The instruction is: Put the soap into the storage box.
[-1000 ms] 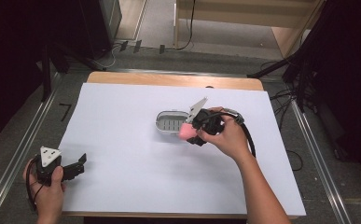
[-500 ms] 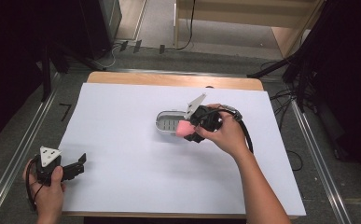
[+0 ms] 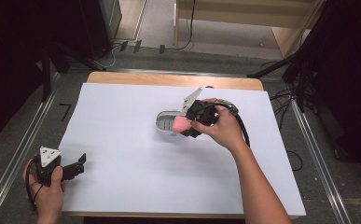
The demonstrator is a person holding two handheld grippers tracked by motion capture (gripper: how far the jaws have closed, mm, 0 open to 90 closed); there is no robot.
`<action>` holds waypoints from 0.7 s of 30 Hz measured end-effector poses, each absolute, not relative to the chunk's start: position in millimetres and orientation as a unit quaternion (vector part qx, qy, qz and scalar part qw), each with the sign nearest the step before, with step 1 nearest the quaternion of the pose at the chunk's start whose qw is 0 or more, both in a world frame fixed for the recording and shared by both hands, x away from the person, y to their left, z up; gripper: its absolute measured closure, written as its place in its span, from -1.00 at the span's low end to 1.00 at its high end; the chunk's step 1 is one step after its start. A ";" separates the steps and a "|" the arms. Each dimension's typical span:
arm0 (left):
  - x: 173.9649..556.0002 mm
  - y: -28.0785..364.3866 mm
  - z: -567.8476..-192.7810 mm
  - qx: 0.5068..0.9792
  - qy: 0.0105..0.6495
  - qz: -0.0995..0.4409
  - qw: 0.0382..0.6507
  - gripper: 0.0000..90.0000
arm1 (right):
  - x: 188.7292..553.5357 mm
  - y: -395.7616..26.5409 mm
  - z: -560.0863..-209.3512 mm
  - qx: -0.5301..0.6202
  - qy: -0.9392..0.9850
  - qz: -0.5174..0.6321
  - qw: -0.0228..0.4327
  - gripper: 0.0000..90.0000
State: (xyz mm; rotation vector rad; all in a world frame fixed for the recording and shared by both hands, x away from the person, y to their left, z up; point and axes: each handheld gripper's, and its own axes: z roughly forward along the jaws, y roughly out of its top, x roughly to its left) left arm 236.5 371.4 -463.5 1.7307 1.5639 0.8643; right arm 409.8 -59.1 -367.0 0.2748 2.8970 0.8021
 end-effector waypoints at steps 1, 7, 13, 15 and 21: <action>236.5 371.4 -463.6 0.658 0.596 0.329 0.322 -0.85 | 410.6 -57.8 -367.4 0.089 0.958 0.265 0.062 -0.14; 236.4 371.2 -463.5 0.660 0.595 0.330 0.320 -0.85 | 417.0 -49.3 -371.5 0.086 0.958 0.265 0.060 -0.14; 236.5 371.3 -463.6 0.660 0.595 0.329 0.320 -0.85 | 423.5 -44.6 -374.7 0.085 0.960 0.263 0.054 -0.14; 236.6 371.3 -463.6 0.659 0.596 0.329 0.321 -0.85 | 424.6 -43.4 -375.1 0.087 0.960 0.262 0.054 -0.14; 236.5 371.4 -463.5 0.659 0.595 0.329 0.320 -0.85 | 430.6 -39.3 -377.6 0.085 0.959 0.264 0.055 -0.14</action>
